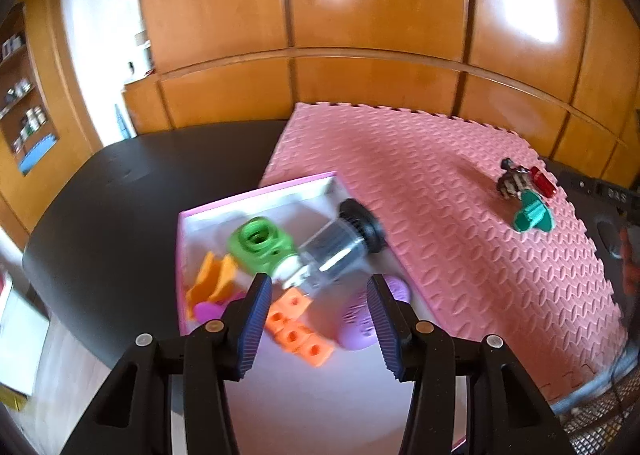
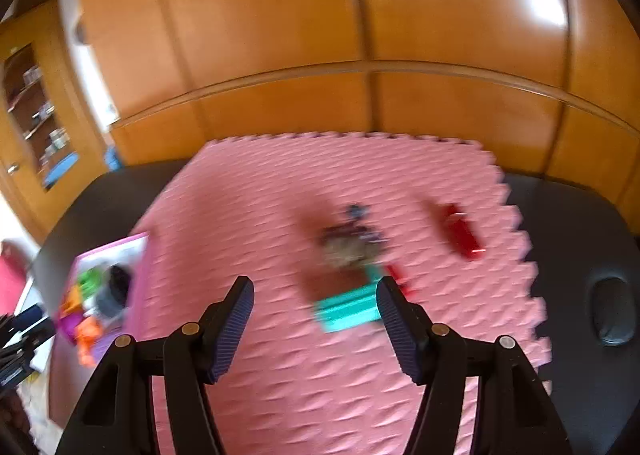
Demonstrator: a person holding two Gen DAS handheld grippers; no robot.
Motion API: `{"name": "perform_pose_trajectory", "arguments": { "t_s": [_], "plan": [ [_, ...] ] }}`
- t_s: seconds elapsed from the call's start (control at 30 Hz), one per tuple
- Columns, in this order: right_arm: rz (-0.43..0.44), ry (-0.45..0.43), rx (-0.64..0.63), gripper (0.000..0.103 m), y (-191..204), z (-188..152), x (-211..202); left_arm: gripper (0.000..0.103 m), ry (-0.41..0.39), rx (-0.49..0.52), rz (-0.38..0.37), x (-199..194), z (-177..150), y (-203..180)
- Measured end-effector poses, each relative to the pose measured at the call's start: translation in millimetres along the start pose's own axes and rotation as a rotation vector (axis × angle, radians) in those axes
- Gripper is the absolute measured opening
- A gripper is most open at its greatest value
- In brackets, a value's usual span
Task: Organize rigid objects
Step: 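Reach the left tool to the teal spool and grasp it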
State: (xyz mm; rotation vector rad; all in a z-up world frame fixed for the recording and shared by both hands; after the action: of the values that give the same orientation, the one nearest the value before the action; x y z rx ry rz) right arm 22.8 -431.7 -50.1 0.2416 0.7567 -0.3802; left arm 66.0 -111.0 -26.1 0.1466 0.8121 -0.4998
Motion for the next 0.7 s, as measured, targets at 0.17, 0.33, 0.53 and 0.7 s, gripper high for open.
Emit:
{"name": "perform_pose_trajectory", "arguments": {
  "t_s": [0.17, 0.33, 0.53, 0.7],
  "plan": [
    [-0.131, 0.011, 0.174, 0.064, -76.6, -11.0, 21.7, 0.05, 0.014, 0.058, -0.027, 10.0, 8.3, -29.0],
    [-0.137, 0.076, 0.384, 0.064, -122.3, -15.9, 31.6, 0.05, 0.043, 0.104, -0.068, 26.4, 13.4, -60.9],
    [-0.122, 0.088, 0.436, 0.064, -129.0, -14.8, 29.1, 0.05, 0.076, 0.157, -0.113, 46.1, 17.6, -97.6],
    [-0.116, 0.094, 0.456, 0.064, -130.1, -17.1, 29.6, 0.05, 0.108, 0.183, -0.146, 60.7, 22.5, -121.7]
  ]
}}
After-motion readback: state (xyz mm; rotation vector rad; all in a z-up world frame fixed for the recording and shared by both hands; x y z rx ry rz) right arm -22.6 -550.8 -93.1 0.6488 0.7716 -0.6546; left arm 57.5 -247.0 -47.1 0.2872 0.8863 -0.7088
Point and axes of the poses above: each gripper's, at about its wrist camera, not at the fingertips, and x roughly the way its jaws point, y to its left, z to its top, the point moved 4 cm from there along x, roughly the way its jaws point, and after that the axes turned 8 degrees about -z, right-handed, at the moved point
